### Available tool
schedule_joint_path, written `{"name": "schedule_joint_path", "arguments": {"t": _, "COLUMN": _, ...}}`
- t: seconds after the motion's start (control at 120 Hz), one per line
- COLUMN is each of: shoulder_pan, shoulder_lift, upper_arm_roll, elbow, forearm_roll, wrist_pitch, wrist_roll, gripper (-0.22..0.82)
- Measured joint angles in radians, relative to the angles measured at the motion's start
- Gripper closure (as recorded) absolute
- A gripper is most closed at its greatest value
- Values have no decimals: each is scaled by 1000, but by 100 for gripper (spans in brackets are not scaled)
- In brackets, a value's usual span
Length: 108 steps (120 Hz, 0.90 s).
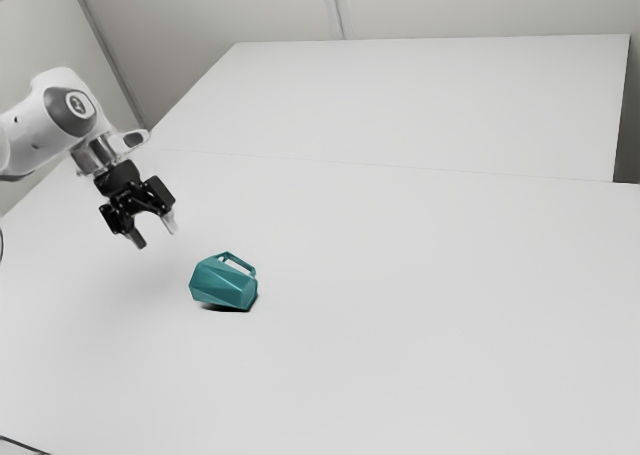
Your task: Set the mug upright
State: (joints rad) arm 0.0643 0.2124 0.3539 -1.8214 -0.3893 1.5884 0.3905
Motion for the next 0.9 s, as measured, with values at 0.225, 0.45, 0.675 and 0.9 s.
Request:
{"name": "schedule_joint_path", "arguments": {"t": 0.225, "shoulder_pan": 2, "shoulder_lift": 6, "upper_arm_roll": 2, "elbow": -107, "forearm_roll": -100, "wrist_pitch": 149, "wrist_roll": 143, "gripper": 0}}
{"name": "schedule_joint_path", "arguments": {"t": 0.45, "shoulder_pan": 3, "shoulder_lift": 10, "upper_arm_roll": 2, "elbow": -174, "forearm_roll": -233, "wrist_pitch": 254, "wrist_roll": 279, "gripper": 0}}
{"name": "schedule_joint_path", "arguments": {"t": 0.675, "shoulder_pan": 9, "shoulder_lift": 21, "upper_arm_roll": 2, "elbow": -224, "forearm_roll": -349, "wrist_pitch": 288, "wrist_roll": 377, "gripper": 0}}
{"name": "schedule_joint_path", "arguments": {"t": 0.9, "shoulder_pan": 18, "shoulder_lift": 30, "upper_arm_roll": 2, "elbow": -255, "forearm_roll": -428, "wrist_pitch": 271, "wrist_roll": 447, "gripper": 0}}
